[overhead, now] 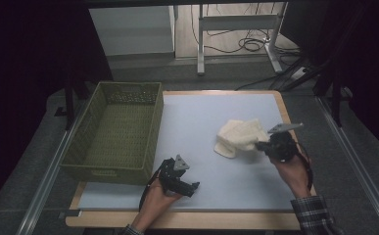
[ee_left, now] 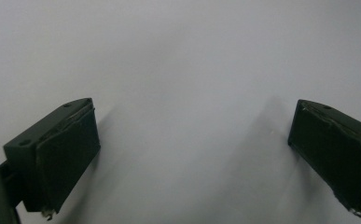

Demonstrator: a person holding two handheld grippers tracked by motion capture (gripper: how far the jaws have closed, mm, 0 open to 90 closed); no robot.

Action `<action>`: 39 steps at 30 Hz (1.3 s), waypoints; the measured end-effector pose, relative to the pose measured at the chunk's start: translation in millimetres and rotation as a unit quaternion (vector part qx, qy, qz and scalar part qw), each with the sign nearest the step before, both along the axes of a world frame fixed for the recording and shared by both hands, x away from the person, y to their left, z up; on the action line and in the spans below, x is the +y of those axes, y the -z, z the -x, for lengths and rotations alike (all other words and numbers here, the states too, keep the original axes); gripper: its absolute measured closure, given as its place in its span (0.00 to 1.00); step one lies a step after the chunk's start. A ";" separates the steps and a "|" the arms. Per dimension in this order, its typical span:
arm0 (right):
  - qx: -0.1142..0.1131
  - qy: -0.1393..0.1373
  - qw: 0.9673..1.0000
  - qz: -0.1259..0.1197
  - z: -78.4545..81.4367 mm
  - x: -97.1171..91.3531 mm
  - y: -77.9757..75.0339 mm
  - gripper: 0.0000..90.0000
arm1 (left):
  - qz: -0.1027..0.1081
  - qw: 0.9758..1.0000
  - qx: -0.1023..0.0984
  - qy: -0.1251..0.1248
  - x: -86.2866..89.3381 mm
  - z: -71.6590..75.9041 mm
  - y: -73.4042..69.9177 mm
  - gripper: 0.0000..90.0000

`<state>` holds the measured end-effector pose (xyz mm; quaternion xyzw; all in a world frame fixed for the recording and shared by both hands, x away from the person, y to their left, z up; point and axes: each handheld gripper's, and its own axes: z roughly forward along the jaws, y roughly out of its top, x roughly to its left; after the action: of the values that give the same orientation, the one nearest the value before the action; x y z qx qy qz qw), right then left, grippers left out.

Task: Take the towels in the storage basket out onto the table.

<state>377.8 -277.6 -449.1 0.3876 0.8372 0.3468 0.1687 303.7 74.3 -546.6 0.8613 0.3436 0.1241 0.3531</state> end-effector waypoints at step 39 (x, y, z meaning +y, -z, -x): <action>0.023 0.060 0.996 -0.056 -36.9 -36.5 35.7 0.52 | 0.032 0.998 0.005 0.060 -82.9 -74.5 -34.7 0.38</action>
<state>414.7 -314.1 -484.8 0.4539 0.7952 0.3739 0.1482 378.2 -8.6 -511.9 0.8693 0.2965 0.0874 0.3858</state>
